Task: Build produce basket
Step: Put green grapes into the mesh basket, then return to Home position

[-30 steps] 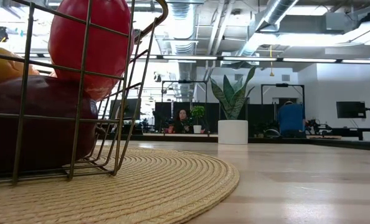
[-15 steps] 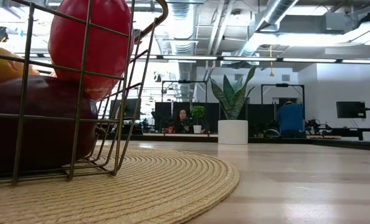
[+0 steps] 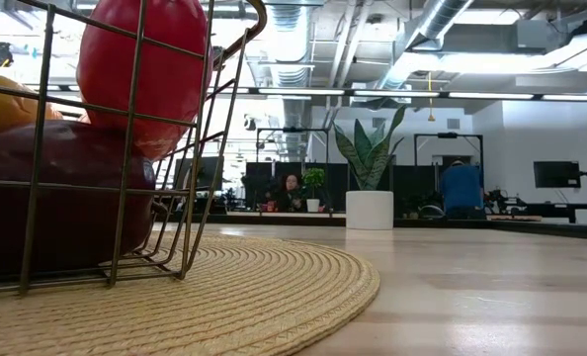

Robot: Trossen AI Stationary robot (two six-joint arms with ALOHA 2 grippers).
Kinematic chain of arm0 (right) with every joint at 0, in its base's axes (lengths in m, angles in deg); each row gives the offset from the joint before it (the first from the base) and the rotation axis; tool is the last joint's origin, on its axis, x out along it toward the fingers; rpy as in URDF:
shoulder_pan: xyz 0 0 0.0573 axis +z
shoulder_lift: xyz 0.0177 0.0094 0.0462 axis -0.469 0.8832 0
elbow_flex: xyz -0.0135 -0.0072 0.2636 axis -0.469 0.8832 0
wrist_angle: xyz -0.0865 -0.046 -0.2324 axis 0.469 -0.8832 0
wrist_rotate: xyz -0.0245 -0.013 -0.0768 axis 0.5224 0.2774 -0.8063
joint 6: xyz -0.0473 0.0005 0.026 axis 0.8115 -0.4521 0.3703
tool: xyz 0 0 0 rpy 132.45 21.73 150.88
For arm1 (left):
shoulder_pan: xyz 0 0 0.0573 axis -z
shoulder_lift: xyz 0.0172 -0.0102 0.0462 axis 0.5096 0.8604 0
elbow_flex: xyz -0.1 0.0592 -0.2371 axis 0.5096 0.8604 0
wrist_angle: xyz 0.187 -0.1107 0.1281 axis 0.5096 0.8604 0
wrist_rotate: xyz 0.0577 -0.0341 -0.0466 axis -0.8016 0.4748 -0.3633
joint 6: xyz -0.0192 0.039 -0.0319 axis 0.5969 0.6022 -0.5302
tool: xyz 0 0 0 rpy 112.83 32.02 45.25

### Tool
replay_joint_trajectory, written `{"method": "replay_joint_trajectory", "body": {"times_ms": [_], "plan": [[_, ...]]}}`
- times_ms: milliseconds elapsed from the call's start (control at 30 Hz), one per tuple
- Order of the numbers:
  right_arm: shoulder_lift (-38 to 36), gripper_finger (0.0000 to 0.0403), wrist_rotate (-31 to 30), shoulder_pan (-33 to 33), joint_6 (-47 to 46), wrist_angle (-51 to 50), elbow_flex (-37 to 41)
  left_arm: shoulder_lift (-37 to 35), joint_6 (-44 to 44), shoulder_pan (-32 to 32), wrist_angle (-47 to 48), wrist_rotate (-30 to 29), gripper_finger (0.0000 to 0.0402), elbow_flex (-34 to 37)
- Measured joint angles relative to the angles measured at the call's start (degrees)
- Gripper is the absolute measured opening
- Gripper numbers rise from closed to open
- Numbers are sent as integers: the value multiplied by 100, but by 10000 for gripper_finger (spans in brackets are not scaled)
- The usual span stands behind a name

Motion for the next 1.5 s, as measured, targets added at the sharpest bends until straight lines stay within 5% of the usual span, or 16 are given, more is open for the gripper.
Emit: {"method": "replay_joint_trajectory", "body": {"times_ms": [300, 567, 733, 1033, 1200, 1367, 1500], "plan": [[110, 141, 2, 2, -2, -241, 7, -12, -1264, 661, 434, -624, 47, 880], [138, 144, 5, 2, -44, -420, 7, -10, -2042, 1154, 305, 161, 47, 1900], [137, 142, 7, 2, -44, -425, 7, -12, -2021, 1399, 340, 112, 53, 2269], [139, 174, 7, 2, -48, -603, 7, -13, -1816, 1433, 227, 1198, 159, 2612], [138, 189, 4, 2, -10, -539, 7, -76, -1510, 1428, 7, 1193, 223, 2612], [12, 190, 6, -62, -25, -253, -62, -446, -1384, 1418, -8, 662, 253, 2254], [-209, 184, 4, -160, 409, -303, -392, -1013, -1145, 1420, -31, -548, 255, 1709]]}}
